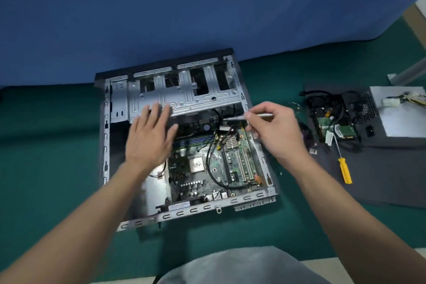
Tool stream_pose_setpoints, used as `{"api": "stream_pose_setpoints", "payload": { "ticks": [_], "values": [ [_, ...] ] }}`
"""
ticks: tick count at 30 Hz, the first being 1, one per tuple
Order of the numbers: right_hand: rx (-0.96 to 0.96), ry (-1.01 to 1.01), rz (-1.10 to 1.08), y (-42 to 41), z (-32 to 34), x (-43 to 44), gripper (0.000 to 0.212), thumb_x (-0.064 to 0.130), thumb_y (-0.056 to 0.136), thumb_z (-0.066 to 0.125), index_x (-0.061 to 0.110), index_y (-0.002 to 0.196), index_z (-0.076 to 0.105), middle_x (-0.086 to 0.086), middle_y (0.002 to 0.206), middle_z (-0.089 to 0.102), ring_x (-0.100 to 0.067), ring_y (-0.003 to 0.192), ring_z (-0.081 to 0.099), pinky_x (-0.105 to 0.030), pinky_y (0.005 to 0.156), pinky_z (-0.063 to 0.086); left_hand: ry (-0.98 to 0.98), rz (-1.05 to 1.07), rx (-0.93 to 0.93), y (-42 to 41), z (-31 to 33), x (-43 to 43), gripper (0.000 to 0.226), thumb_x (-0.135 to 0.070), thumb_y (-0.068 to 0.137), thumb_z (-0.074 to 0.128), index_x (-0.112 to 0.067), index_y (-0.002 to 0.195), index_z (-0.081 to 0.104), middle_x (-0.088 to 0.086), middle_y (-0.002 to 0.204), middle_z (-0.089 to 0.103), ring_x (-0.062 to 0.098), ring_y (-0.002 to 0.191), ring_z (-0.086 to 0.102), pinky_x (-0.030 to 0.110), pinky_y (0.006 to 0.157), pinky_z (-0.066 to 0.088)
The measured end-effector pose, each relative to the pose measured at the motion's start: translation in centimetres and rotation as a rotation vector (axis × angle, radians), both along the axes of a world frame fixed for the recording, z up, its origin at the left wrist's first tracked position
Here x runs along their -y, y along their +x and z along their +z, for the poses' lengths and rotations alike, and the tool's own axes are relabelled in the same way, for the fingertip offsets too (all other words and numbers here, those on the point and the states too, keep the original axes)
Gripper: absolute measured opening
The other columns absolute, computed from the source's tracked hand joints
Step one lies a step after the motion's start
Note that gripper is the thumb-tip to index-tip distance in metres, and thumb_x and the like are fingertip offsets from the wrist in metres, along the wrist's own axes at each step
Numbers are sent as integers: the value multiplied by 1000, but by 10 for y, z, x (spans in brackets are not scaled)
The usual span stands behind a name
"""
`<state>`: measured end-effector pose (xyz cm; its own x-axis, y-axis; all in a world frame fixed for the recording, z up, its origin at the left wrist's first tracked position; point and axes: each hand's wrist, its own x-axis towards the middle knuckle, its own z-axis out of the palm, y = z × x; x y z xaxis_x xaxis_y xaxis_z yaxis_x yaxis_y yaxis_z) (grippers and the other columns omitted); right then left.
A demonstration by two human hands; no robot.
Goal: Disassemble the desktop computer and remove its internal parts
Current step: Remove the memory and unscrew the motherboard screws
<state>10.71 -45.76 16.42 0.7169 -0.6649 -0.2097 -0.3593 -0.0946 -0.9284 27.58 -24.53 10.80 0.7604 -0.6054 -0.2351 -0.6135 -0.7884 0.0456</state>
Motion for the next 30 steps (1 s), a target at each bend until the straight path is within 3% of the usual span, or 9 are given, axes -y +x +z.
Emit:
{"api": "stream_pose_setpoints", "payload": {
  "ticks": [2, 5, 8, 11, 14, 17, 21, 26, 30],
  "values": [
    [-116, -224, 94, 21, -12, -19, 6, 22, 91, 65, 17, 90, 69, 8, 72, 67, 2, 38, 47, -8, 37, 31, 32, 3, -51, 18, 1, -12, 63, -58, 93, -1, -37, 152, -7, -1, 161, -7, 18, 148, -7, 42, 118, -7],
    [-257, -441, 228, 46, -37, -44, 14, 24, 95, 59, 13, 100, 65, 3, 82, 65, 3, 50, 50, -6, 40, 35, -4, -51, -30, 38, 5, -29, 57, -54, 95, -1, -42, 151, -3, -3, 162, 1, 17, 149, 0, 43, 120, -2],
    [-364, -475, 223, 65, -59, -51, 14, 19, 96, 55, 8, 102, 62, 1, 82, 63, -1, 57, 49, -9, 40, 31, -19, -84, 64, 47, 4, -50, 55, -50, 99, 4, -38, 153, 4, -6, 161, 6, 16, 149, 5, 43, 120, 0],
    [-444, -519, 195, 78, -72, -47, 15, 9, 96, 53, 2, 107, 59, -8, 92, 66, -16, 72, 59, -24, 59, 50, -65, -76, 125, 44, 0, -63, 52, -43, 104, 10, -29, 154, 17, -3, 160, 17, 20, 148, 13, 42, 120, 7],
    [-510, -580, 163, 86, -79, -38, 13, 7, 96, 51, -1, 100, 60, -9, 88, 61, -17, 72, 53, -25, 66, 46, -89, -71, 143, 45, -3, -63, 53, -41, 104, 12, -25, 152, 26, -2, 158, 25, 21, 147, 18, 43, 118, 11],
    [-589, -610, 218, 91, -81, -30, 17, 5, 96, 48, 0, 85, 60, -14, 87, 61, -24, 74, 57, -32, 70, 52, -97, -73, 157, 47, -5, -61, 51, -41, 104, 18, -25, 151, 29, -3, 157, 27, 22, 147, 19, 44, 117, 14],
    [-654, -636, 268, 97, -82, -29, 29, 6, 96, 46, 8, 68, 47, -10, 77, 52, -22, 63, 51, -28, 60, 45, -100, -68, 175, 45, -7, -58, 49, -39, 104, 22, -23, 149, 34, -2, 155, 33, 22, 145, 22, 45, 115, 15],
    [-710, -620, 246, 103, -86, -33, 22, 4, 95, 46, -5, 79, 59, -13, 77, 49, -28, 66, 52, -32, 58, 46, -109, -54, 188, 46, -7, -57, 48, -39, 104, 23, -23, 147, 37, -2, 153, 35, 22, 144, 23, 46, 114, 16],
    [-735, -600, 232, 107, -88, -31, 25, 4, 94, 46, 1, 70, 53, -16, 82, 53, -29, 67, 54, -30, 58, 45, -119, -54, 194, 46, -7, -57, 47, -39, 104, 24, -23, 146, 38, -2, 152, 37, 23, 143, 25, 46, 114, 18]
  ]
}}
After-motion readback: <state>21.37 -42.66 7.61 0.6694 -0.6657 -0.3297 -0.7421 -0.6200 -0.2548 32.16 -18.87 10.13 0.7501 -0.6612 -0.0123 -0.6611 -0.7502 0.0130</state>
